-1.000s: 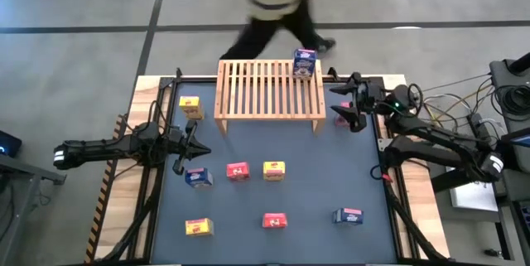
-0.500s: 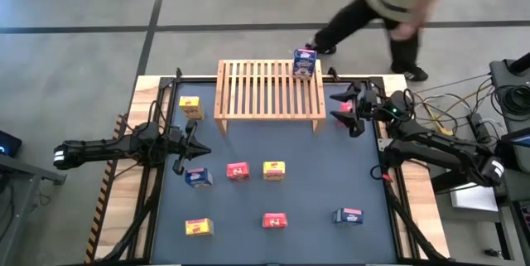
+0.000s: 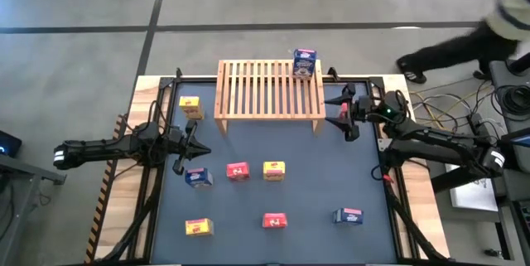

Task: Stack cereal on shelf
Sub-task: Put the left blue cereal box on the shelf aligned with the other blue cereal box

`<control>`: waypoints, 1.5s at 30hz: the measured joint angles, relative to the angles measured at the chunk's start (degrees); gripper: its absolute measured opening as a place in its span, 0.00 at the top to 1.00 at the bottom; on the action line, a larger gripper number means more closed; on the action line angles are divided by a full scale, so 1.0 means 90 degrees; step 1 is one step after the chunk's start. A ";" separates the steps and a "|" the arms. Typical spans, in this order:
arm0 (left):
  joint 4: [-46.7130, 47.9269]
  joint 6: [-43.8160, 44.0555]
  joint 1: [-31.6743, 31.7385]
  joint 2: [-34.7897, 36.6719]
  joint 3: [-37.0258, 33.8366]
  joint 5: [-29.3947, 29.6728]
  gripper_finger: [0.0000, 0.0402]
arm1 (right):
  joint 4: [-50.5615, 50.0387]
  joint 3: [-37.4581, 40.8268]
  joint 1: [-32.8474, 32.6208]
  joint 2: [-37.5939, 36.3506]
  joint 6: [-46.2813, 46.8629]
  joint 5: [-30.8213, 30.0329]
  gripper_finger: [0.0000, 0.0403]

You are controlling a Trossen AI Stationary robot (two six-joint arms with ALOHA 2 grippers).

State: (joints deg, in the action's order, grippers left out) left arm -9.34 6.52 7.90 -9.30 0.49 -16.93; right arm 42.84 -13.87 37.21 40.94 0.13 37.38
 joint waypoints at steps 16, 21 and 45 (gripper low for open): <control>0.0000 -0.0002 0.0002 0.0000 0.0000 -0.0002 1.00 | 0.0270 -0.0901 -0.1119 0.2228 -0.0293 0.0010 0.41; -0.0183 -0.0002 0.0002 0.0002 0.0002 0.0000 1.00 | 0.0270 -0.0990 -0.1250 0.2398 -0.0297 0.0016 0.42; -0.1834 0.0554 0.0002 -0.0015 0.0015 0.0312 1.00 | 0.0067 -0.0925 -0.1246 0.1875 -0.0415 0.0023 0.42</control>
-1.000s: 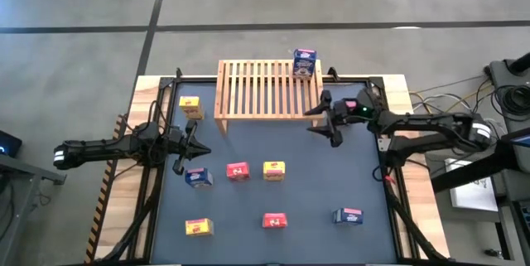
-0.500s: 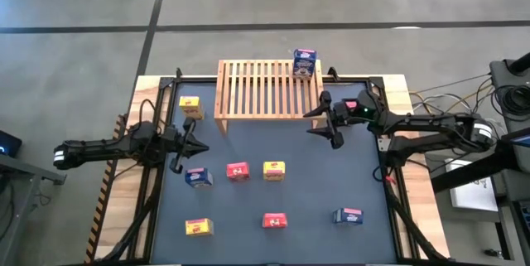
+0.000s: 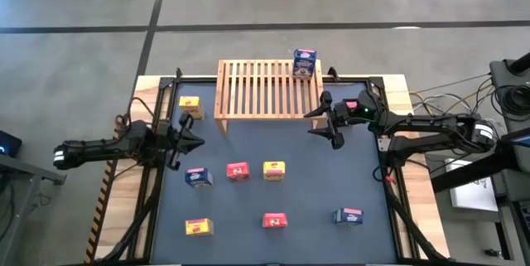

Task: Stack cereal on shelf
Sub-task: Put the left blue cereal box on the shelf aligned with the other blue cereal box

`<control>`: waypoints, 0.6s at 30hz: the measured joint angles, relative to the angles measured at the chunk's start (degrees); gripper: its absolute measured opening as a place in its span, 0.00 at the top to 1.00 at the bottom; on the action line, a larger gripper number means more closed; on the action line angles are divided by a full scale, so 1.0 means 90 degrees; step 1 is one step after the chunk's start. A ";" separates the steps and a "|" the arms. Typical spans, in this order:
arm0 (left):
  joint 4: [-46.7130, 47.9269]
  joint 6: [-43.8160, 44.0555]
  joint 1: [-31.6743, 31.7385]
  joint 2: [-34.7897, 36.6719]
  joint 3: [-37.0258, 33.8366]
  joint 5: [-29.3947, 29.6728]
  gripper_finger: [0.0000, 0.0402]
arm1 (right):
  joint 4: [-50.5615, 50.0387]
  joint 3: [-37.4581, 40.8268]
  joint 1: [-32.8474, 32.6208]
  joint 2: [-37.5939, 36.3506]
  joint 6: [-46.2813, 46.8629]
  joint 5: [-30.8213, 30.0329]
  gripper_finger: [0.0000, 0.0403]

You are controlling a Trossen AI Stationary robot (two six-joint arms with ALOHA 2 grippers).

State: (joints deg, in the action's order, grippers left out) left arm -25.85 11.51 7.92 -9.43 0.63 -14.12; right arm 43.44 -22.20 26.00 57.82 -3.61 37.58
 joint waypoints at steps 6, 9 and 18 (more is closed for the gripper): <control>0.2985 -0.0255 -0.0043 -0.0252 0.1754 0.0322 1.00 | 0.0010 0.0000 -0.0012 -0.0046 0.0134 -0.0005 0.42; 0.5242 -0.0262 -0.0066 -0.0786 0.2964 0.1151 1.00 | 0.0011 0.0000 -0.0024 -0.0078 0.0166 -0.0002 0.42; 0.7225 0.0626 -0.0953 -0.2988 0.5088 0.1859 1.00 | -0.0001 0.0015 -0.0027 -0.0098 0.0512 0.0181 0.42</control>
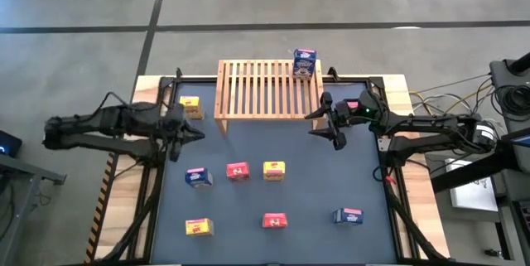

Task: Stack cereal on shelf
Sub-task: Put the left blue cereal box on the shelf aligned with the other blue cereal box

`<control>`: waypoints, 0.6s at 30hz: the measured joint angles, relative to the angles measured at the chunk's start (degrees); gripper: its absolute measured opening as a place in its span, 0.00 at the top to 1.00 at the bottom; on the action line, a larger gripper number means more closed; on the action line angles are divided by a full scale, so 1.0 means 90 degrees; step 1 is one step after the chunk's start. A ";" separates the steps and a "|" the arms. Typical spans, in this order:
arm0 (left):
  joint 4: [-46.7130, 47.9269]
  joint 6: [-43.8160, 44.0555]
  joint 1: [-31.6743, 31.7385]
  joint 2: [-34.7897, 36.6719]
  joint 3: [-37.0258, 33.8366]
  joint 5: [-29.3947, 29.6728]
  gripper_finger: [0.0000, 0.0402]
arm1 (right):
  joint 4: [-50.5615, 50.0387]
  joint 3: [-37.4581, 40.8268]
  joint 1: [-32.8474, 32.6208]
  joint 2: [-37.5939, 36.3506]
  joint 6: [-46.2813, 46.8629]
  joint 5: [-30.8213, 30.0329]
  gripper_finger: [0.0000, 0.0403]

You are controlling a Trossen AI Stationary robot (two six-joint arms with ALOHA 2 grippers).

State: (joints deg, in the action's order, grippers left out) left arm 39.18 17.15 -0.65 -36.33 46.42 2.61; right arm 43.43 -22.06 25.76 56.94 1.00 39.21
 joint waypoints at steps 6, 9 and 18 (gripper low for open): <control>0.1425 0.0449 -0.1844 -0.1744 0.1714 0.1839 1.00 | -0.0013 0.0102 0.0000 -0.0175 0.0058 0.0193 0.42; 0.2366 0.1194 -0.2793 -0.2521 0.2490 0.2460 1.00 | 0.0010 0.0149 0.0000 -0.0307 -0.0008 0.0190 0.42; 0.4052 0.3796 -0.4500 -0.3808 0.3323 0.3234 0.99 | 0.0022 0.0143 0.0000 -0.0496 0.0055 0.0139 0.42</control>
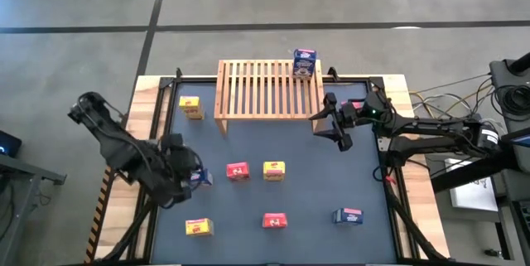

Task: Stack cereal on shelf
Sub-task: Put the left blue cereal box on the shelf aligned with the other blue cereal box

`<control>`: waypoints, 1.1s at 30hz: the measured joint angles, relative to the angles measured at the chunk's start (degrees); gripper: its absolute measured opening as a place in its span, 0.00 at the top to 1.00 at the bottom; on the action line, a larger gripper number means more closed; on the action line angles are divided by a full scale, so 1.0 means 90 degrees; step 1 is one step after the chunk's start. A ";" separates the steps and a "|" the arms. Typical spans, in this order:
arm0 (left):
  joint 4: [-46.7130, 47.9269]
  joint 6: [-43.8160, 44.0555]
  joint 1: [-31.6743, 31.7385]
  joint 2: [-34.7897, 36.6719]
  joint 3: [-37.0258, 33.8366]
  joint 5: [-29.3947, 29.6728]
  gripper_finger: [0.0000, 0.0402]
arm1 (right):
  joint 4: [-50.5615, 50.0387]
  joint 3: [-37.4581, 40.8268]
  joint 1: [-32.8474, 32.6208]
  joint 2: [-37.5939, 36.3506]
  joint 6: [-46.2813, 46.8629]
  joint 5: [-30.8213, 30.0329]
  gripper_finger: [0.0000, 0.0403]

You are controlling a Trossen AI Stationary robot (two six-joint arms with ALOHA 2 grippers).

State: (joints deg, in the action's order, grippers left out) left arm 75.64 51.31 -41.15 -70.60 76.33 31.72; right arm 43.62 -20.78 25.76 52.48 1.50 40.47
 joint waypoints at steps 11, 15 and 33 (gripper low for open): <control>-0.0810 0.1402 -0.0465 0.0286 -0.1505 0.0009 0.65 | 0.0040 -0.0051 -0.0002 0.0009 0.0172 0.0000 0.42; -0.1065 0.1851 -0.0597 0.0931 -0.2102 0.0444 0.54 | 0.0038 -0.0051 -0.0002 0.0009 0.0172 -0.0002 0.42; -0.2354 0.1445 -0.0633 0.1697 -0.3874 0.0056 0.49 | -0.0011 -0.0051 -0.0002 0.0011 0.0155 -0.0005 0.42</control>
State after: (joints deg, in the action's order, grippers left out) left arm 54.46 64.31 -46.85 -55.33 41.46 32.22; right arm 43.53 -21.23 25.74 52.58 2.90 40.42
